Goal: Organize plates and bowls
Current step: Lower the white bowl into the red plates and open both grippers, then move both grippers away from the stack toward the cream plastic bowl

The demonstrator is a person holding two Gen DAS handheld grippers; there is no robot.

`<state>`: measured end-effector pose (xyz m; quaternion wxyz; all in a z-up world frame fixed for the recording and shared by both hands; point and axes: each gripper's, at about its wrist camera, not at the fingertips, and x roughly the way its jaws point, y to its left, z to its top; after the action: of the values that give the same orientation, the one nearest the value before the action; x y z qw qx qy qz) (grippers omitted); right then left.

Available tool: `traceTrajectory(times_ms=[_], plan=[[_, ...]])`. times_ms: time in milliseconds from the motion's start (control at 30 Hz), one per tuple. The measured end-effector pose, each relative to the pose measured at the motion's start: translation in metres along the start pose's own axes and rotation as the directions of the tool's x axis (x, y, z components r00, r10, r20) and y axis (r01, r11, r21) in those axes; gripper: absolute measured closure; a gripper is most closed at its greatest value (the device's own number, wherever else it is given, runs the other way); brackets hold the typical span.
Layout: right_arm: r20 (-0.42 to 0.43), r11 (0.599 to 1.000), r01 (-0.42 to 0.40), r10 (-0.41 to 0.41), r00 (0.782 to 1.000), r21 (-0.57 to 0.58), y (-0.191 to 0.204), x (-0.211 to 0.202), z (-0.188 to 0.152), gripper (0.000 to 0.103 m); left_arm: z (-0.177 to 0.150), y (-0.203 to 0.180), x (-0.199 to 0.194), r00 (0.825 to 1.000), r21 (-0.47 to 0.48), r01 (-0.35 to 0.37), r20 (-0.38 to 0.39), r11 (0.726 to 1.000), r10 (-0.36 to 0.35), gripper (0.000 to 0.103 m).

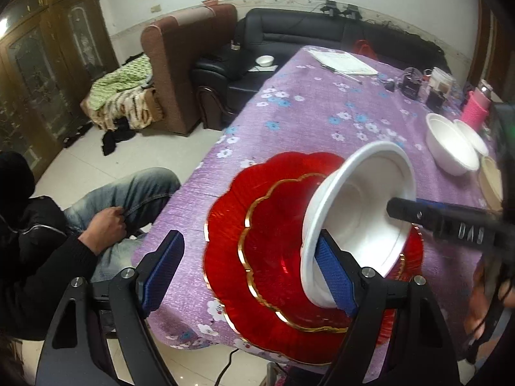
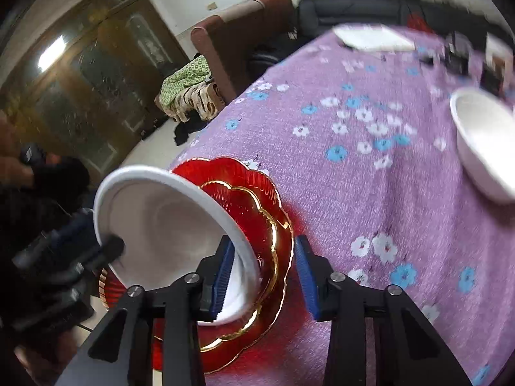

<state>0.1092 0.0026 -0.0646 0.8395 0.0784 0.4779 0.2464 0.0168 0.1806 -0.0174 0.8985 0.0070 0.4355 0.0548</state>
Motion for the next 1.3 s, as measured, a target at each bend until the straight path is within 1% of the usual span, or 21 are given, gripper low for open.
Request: traceTrajectory(times_ms=[33, 67, 167, 300, 367, 400, 467, 533, 700, 733, 833, 900, 967, 1000, 1033, 1100, 1133, 1167, 1233, 1267, 1300], plan=[[-0.026, 0.998, -0.031, 0.033, 0.999, 0.046, -0.007, 0.001, 0.004, 0.069, 0.001, 0.001, -0.001, 1.000, 0.001, 0.001, 0.000, 1.000, -0.001, 0.020], [-0.056, 0.994, -0.053, 0.058, 0.997, 0.094, -0.014, 0.002, 0.008, 0.075, 0.003, 0.003, -0.003, 1.000, -0.001, 0.003, 0.003, 1.000, -0.003, 0.020], [-0.113, 0.979, -0.100, 0.122, 0.986, 0.179, -0.027, 0.004, 0.016, 0.078, 0.008, 0.014, -0.013, 0.999, -0.017, 0.012, 0.030, 1.000, -0.011, 0.020], [-0.117, 0.983, -0.085, 0.104, 0.988, 0.160, -0.025, 0.001, 0.021, 0.079, 0.010, 0.030, -0.020, 0.998, -0.051, 0.003, 0.055, 0.999, -0.001, 0.020], [-0.130, 0.985, -0.084, 0.105, 0.986, 0.154, -0.024, 0.002, 0.024, 0.075, 0.012, 0.040, -0.019, 0.998, -0.082, 0.002, 0.061, 0.997, 0.003, 0.020], [-0.139, 0.985, -0.081, 0.103, 0.985, 0.154, -0.021, 0.003, 0.024, 0.075, 0.012, 0.044, -0.018, 0.998, -0.099, 0.002, 0.060, 0.995, 0.004, 0.020], [-0.122, 0.986, -0.071, 0.090, 0.989, 0.150, -0.020, 0.001, 0.028, 0.073, 0.012, 0.052, -0.013, 0.999, -0.137, 0.011, 0.046, 0.990, -0.005, 0.020], [-0.078, 0.988, -0.055, 0.067, 0.995, 0.143, -0.021, -0.002, 0.035, 0.070, 0.010, 0.058, -0.007, 0.999, -0.165, 0.030, 0.024, 0.986, -0.027, 0.020], [0.003, 0.983, -0.073, 0.073, 0.997, 0.166, -0.024, -0.002, 0.049, 0.065, 0.005, 0.062, -0.003, 0.999, -0.189, 0.037, 0.022, 0.981, -0.033, 0.020], [0.001, 0.981, -0.081, 0.082, 0.997, 0.178, -0.025, 0.001, 0.051, 0.065, 0.006, 0.062, -0.003, 0.999, -0.192, 0.041, 0.023, 0.981, -0.037, 0.020], [-0.009, 0.967, -0.157, 0.162, 0.987, 0.199, -0.023, 0.009, 0.052, 0.065, 0.008, 0.062, -0.003, 0.999, -0.195, 0.051, 0.025, 0.979, -0.047, 0.020], [-0.028, 0.971, -0.163, 0.170, 0.985, 0.173, -0.014, 0.012, 0.051, 0.065, 0.009, 0.061, -0.002, 0.998, -0.197, 0.055, 0.022, 0.979, -0.052, 0.020], [-0.057, 0.966, -0.189, 0.202, 0.978, 0.179, -0.009, 0.018, 0.048, 0.065, 0.009, 0.060, -0.001, 0.998, -0.196, 0.061, 0.023, 0.979, -0.058, 0.020], [-0.086, 0.958, -0.213, 0.232, 0.969, 0.191, -0.008, 0.023, 0.046, 0.065, 0.008, 0.058, -0.001, 0.998, -0.195, 0.064, 0.021, 0.979, -0.061, 0.020], [-0.113, 0.948, -0.238, 0.266, 0.957, 0.212, -0.008, 0.026, 0.043, 0.065, 0.009, 0.057, -0.001, 0.998, -0.194, 0.066, 0.019, 0.979, -0.064, 0.020], [-0.185, 0.913, -0.299, 0.356, 0.916, 0.278, -0.009, 0.038, 0.035, 0.065, 0.009, 0.055, -0.001, 0.998, -0.192, 0.069, 0.013, 0.979, -0.067, 0.020], [-0.204, 0.906, -0.300, 0.368, 0.907, 0.298, -0.009, 0.041, 0.031, 0.065, 0.009, 0.055, -0.001, 0.998, -0.193, 0.069, 0.014, 0.979, -0.068, 0.020], [-0.197, 0.912, -0.285, 0.350, 0.916, 0.294, -0.010, 0.037, 0.029, 0.065, 0.009, 0.055, -0.003, 0.997, -0.195, 0.071, 0.016, 0.978, -0.069, 0.020], [-0.155, 0.944, -0.228, 0.268, 0.951, 0.239, -0.010, 0.024, 0.030, 0.065, 0.011, 0.054, -0.006, 0.998, -0.197, 0.070, 0.021, 0.978, -0.067, 0.020], [-0.130, 0.954, -0.206, 0.238, 0.962, 0.218, -0.012, 0.014, 0.032, 0.065, 0.012, 0.052, -0.009, 0.997, -0.196, 0.070, 0.026, 0.978, -0.066, 0.020], [-0.105, 0.957, -0.204, 0.229, 0.968, 0.208, -0.016, 0.005, 0.033, 0.065, 0.015, 0.049, -0.012, 0.997, -0.196, 0.074, 0.035, 0.978, -0.069, 0.020]])
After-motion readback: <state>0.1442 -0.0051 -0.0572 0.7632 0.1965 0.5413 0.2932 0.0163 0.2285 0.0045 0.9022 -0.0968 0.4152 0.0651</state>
